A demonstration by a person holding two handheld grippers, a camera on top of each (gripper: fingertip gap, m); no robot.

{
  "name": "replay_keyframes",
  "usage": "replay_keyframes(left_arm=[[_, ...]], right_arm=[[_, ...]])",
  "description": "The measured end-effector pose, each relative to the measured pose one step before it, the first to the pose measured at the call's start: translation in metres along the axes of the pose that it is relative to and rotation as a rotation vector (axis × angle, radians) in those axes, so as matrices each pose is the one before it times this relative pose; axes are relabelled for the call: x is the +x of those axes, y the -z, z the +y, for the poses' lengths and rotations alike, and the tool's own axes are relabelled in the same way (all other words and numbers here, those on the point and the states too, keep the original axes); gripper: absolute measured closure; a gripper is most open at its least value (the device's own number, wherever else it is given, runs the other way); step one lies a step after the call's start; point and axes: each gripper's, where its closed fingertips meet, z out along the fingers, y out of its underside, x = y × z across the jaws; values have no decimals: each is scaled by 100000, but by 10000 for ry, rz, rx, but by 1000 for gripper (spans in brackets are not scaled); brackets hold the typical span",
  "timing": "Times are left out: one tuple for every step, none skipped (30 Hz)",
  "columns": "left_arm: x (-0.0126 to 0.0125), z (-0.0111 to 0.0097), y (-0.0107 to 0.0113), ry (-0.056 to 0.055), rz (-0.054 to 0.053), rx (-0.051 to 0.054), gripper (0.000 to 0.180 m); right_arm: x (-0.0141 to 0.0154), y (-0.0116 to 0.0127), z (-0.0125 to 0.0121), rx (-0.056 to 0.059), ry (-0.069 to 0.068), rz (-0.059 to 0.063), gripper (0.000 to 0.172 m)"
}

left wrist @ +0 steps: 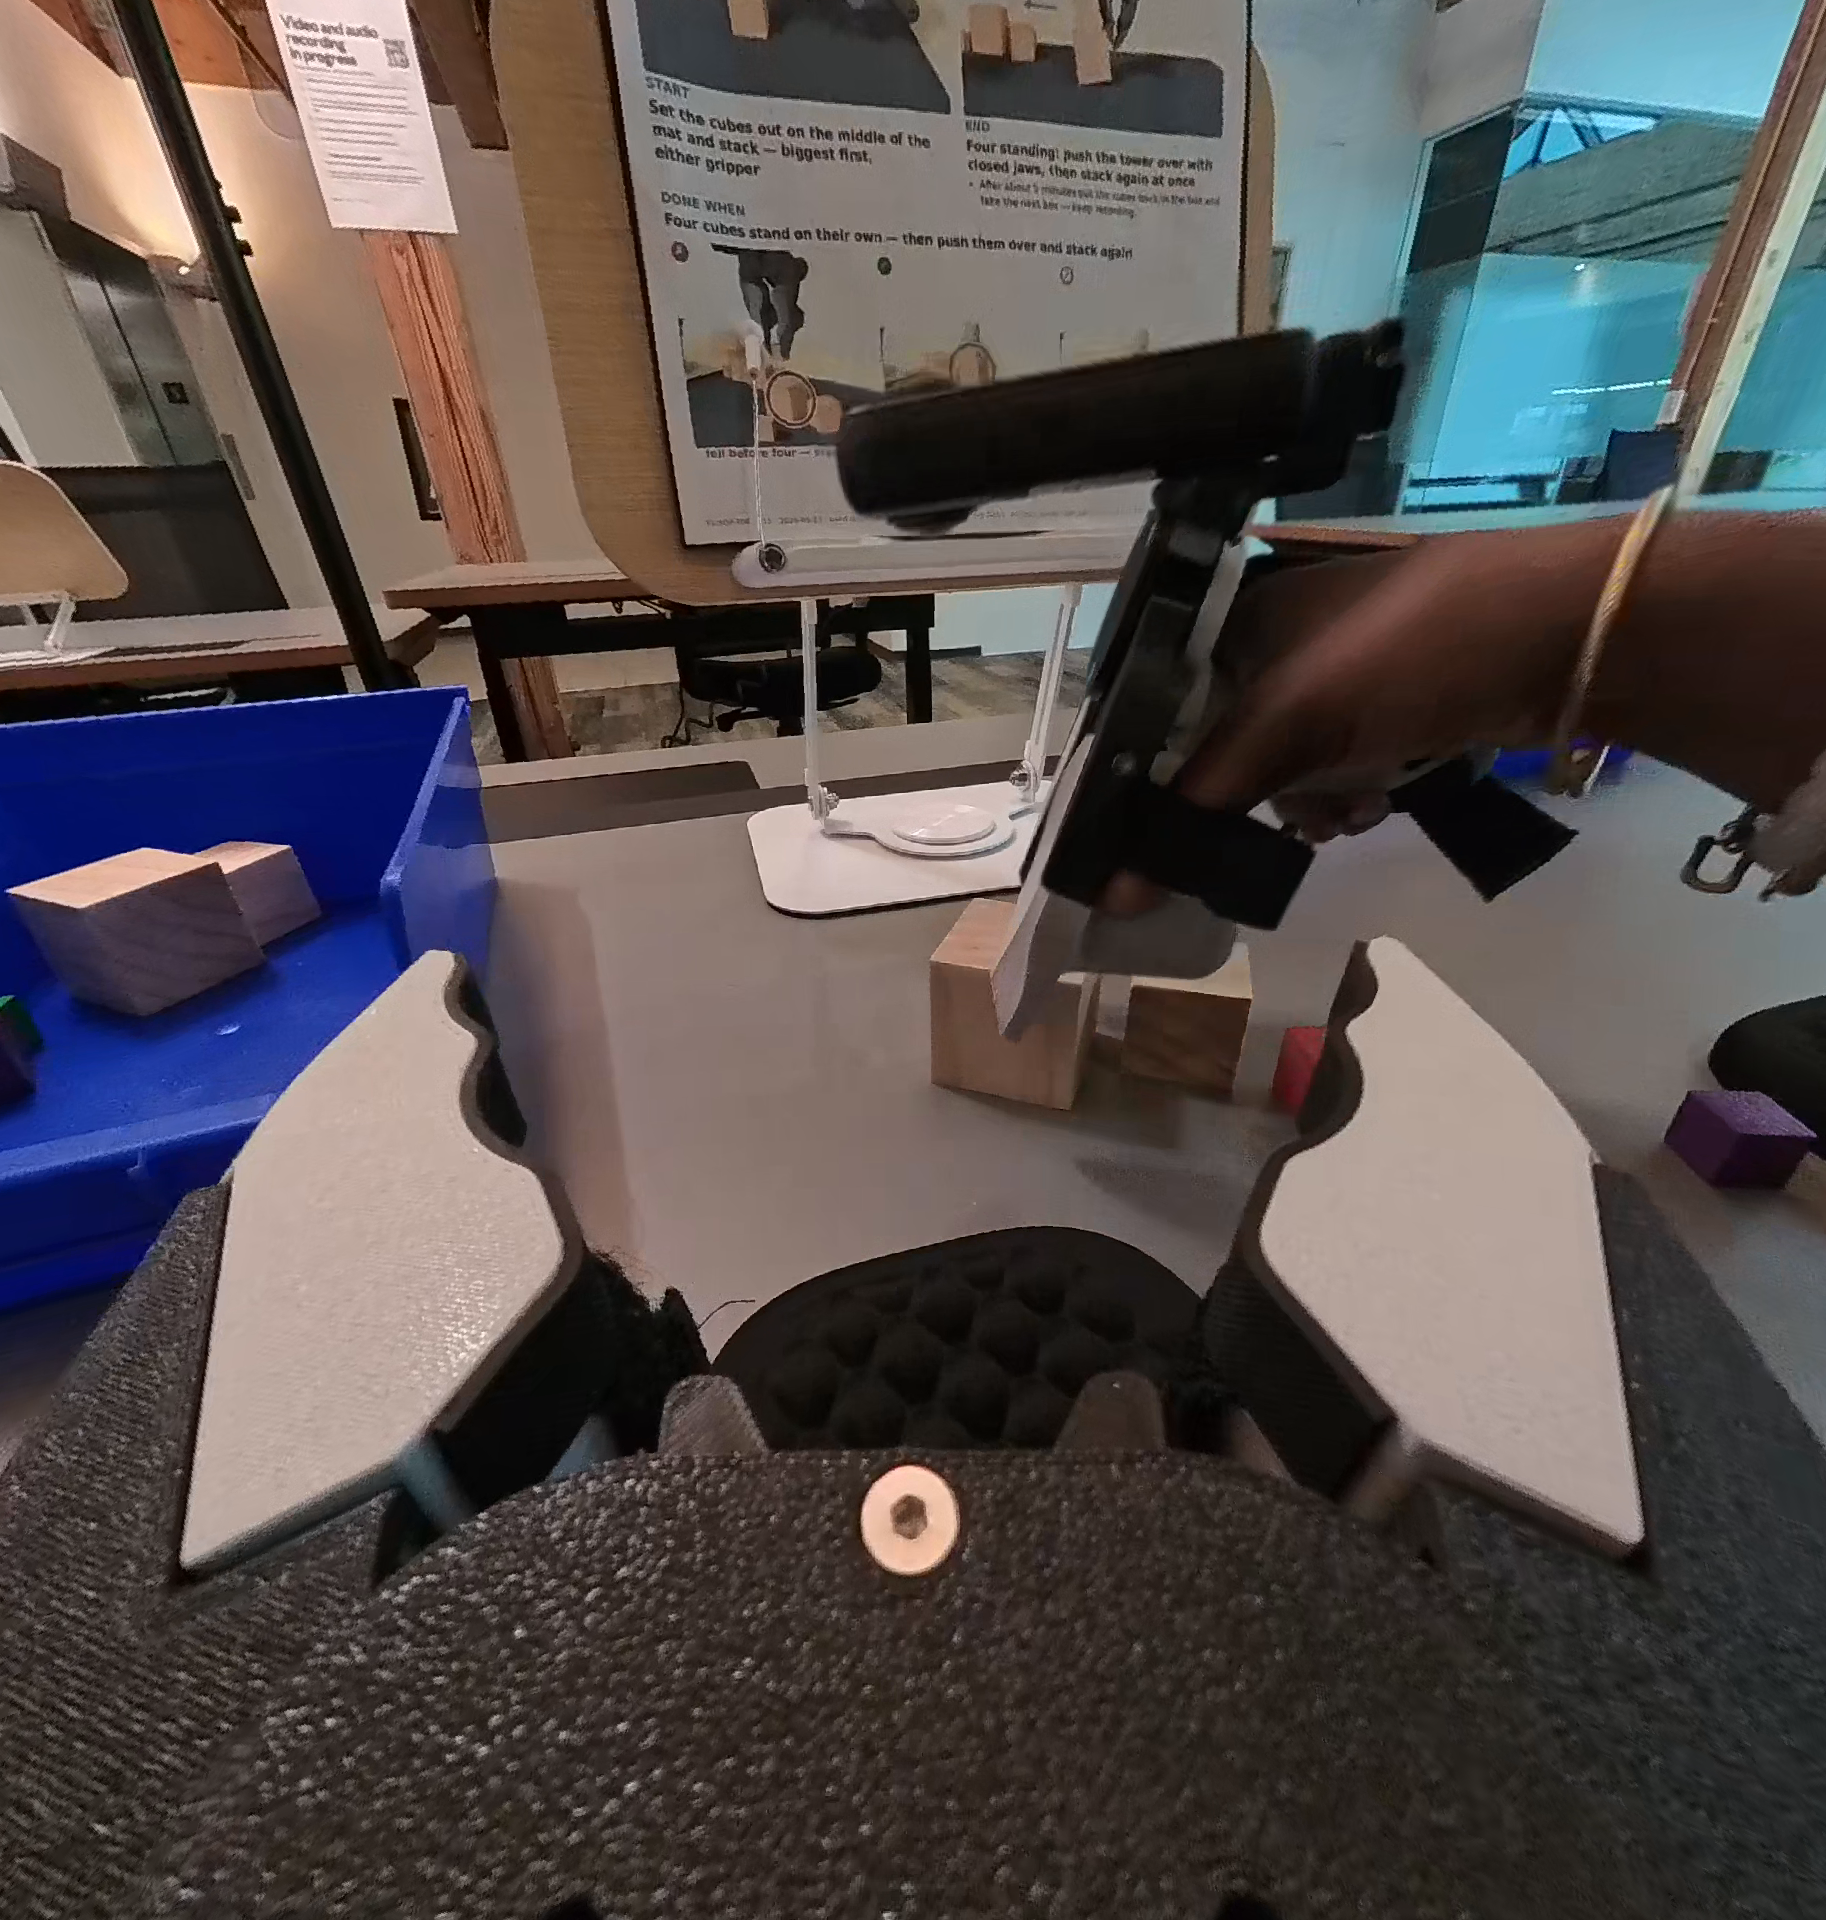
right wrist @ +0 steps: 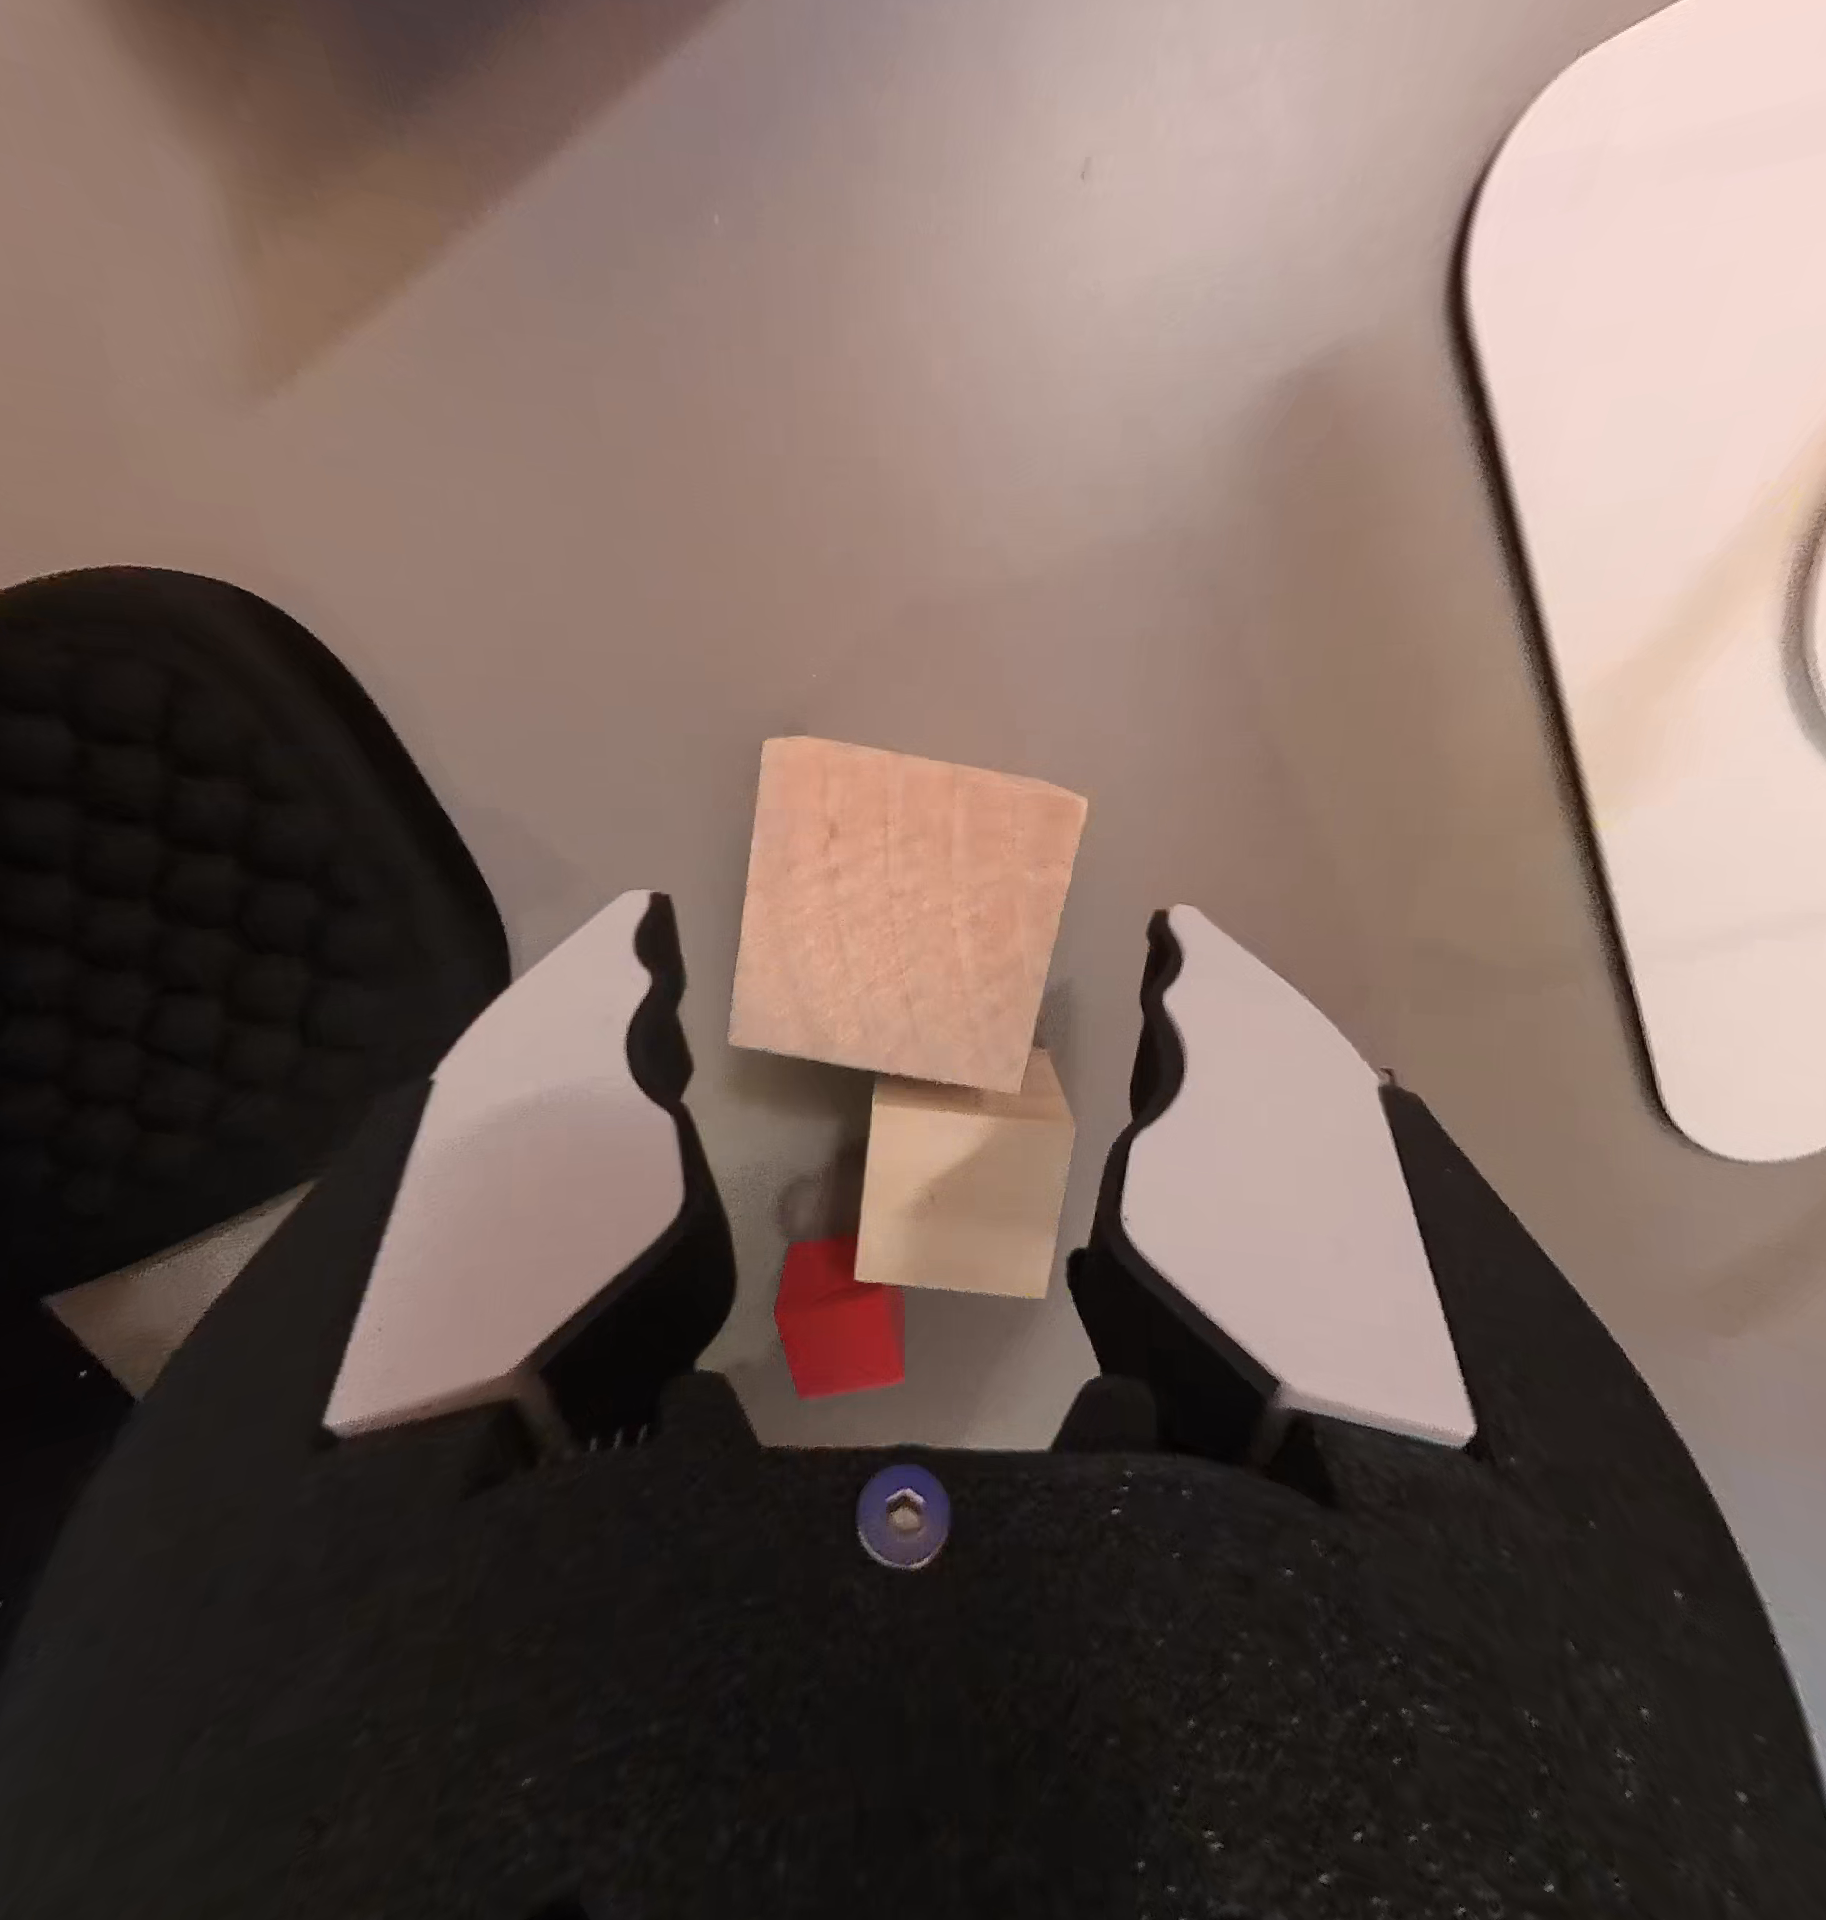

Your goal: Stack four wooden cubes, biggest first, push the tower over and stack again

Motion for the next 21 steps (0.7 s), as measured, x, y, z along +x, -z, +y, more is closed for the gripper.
replay_keyframes(left_arm=[[-29,-19,17,28,-2,14,35],[-1,-13,18,21,8,9,35],[-15,-9,10,12,4,7,35],[7,-18,11,0,3,13,35],[33,2,7,-21,12,-2,35],[38,11,-12,-31,10,-8,35],[20,-2,5,-15,0,0,35],[0,-3,0,2,6,2,35],[-9,-2,14,20,4,1,35],[-44,-4,8,38,-1,4,35],[-39,5,9,45,-2,4,36],[-37,2,0,40,-4,-1,36],[-33,8,-8,27,0,-5,36],[-12,2,4,14,-2,-1,36],[-4,-3,10,7,-1,2,36],[-4,-12,7,9,6,8,36],[-25,-21,29,16,-10,22,36],[-13,-35,42,12,-1,32,36],[1,-44,30,7,6,31,36],[-3,-21,21,2,1,15,36],[13,13,1,-4,4,-2,37]], right_arm=[[-76,-340,26,-141,70,-32,93],[-122,-402,73,-181,66,-78,100],[-46,-460,168,-243,94,-55,108],[-22,-432,84,-193,93,-59,108],[19,-157,-131,-46,75,-55,108],[38,39,-260,29,119,-43,109],[-67,153,-467,154,171,-76,109],[-252,275,-612,237,216,-131,109],[-397,366,-659,225,263,-135,109],[-486,420,-683,209,296,-87,109],[-583,391,-713,197,353,-78,110],[-681,285,-685,165,344,-98,110],[-739,118,-600,123,359,-128,110],[-695,-82,-513,106,335,-146,110],[-575,-270,-397,88,330,-137,110],[-401,-379,-217,37,306,-99,110],[-228,-434,-25,-19,252,-69,110],[-134,-407,109,-62,179,-73,110],[-130,-359,180,-77,123,-106,110],[-156,-273,199,-69,59,-133,110],[-167,-198,200,-63,33,-132,110]])
